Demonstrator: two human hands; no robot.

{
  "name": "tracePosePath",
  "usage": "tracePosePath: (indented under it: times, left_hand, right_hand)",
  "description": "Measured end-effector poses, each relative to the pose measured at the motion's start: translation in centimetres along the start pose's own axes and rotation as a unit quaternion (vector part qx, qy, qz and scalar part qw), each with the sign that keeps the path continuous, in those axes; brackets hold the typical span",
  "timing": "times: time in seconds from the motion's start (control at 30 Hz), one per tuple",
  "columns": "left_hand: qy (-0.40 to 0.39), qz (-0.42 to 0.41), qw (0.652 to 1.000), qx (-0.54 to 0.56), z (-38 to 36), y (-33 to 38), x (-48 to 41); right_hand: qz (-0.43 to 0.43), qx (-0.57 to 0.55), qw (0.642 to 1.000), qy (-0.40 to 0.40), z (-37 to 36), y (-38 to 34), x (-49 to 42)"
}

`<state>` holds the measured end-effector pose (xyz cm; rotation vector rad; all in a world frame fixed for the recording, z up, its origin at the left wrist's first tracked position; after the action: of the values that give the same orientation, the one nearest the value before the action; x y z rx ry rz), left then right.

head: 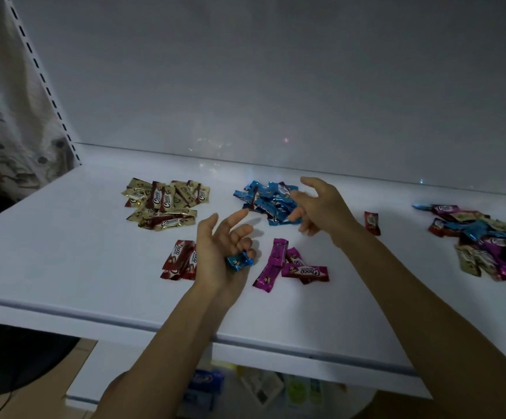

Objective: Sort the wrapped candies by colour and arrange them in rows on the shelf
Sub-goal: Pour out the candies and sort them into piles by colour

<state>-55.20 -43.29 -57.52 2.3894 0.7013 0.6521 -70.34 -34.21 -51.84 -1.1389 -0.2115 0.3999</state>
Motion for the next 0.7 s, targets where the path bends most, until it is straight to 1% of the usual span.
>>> tracePosePath:
  times: [0.07, 0.13, 0.17, 0.2, 0.27, 0.33, 0.37, 0.4, 0.43, 0.47, 0.5, 0.53, 0.57, 0.6, 0.67, 0.7]
  left_hand:
    - [0.003, 0.015, 1.0, 0.014, 0.4, -0.2, -0.2]
    - [-0.001, 0.028, 0.999, 0.023, 0.4, -0.4, -0.3]
    - [-0.001, 0.033, 0.999, 0.023, 0.5, -0.6, -0.5]
    - [0.0, 0.039, 0.999, 0.02, 0.6, -0.6, -0.5]
    - [-0.01, 0.042, 0.999, 0.019, 0.6, -0.5, -0.3]
    - [-0.034, 0.042, 0.998, 0.024, -0.2, -0.3, 0.0]
    - [-0.042, 0.034, 0.998, 0.024, -0.6, -0.3, 0.1]
    - [-0.049, 0.017, 0.999, 0.012, -1.2, -0.2, 0.5]
    - [-0.054, -0.019, 0.998, -0.035, -1.7, -0.1, 0.8]
    - [-0.061, -0.073, 0.987, -0.127, -2.2, 0.0, 1.1]
    - [-0.073, -0.145, 0.955, -0.25, -2.9, 0.1, 1.4]
    - [-0.086, -0.223, 0.897, -0.373, -3.5, 0.1, 1.8]
    - [-0.105, -0.299, 0.82, -0.476, -4.1, -0.1, 2.1]
    - [-0.128, -0.352, 0.742, -0.556, -4.6, -0.8, 2.3]
    - [-0.176, -0.401, 0.598, -0.671, -5.0, -3.1, 2.0]
    - [-0.201, -0.407, 0.542, -0.707, -5.1, -4.3, 1.8]
  right_hand:
    - [0.13, 0.065, 0.989, -0.04, -1.3, -2.5, 2.7]
    - [0.265, 0.093, 0.95, -0.136, -3.7, -4.7, 7.2]
    - [0.313, 0.125, 0.924, -0.179, -5.0, -4.9, 9.3]
    - [0.344, 0.173, 0.901, -0.198, -6.1, -4.5, 10.5]
    - [0.385, 0.252, 0.871, -0.173, -6.9, -3.7, 11.2]
    - [0.419, 0.237, 0.868, -0.122, -6.6, -4.3, 11.1]
    - [0.427, 0.204, 0.876, -0.095, -6.1, -4.8, 11.1]
    - [0.418, 0.159, 0.892, -0.067, -5.5, -5.2, 10.5]
    - [0.386, 0.109, 0.915, -0.035, -4.4, -5.3, 9.4]
    - [0.338, 0.064, 0.939, 0.004, -3.2, -4.9, 7.7]
    - [0.293, 0.032, 0.954, 0.051, -1.9, -4.4, 6.1]
    - [0.262, 0.018, 0.959, 0.106, -0.6, -3.9, 4.6]
    - [0.249, 0.022, 0.955, 0.16, 0.7, -3.4, 3.2]
    - [0.249, 0.035, 0.946, 0.203, 1.7, -3.2, 2.1]
    - [0.284, 0.062, 0.925, 0.245, 2.2, -3.3, 0.6]
    - [0.304, 0.084, 0.917, 0.244, 1.8, -3.5, -0.1]
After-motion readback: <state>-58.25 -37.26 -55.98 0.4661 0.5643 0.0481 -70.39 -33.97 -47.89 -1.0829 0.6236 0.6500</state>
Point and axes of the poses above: each hand's wrist, its own x-axis away from the middle knuckle, its own z-axis out of the back of the hand, y = z × x, the point moved 10 cm from there along -x, towards the middle knuckle, and after that the axes turned 9 degrees about y, right-handed, at the moved point
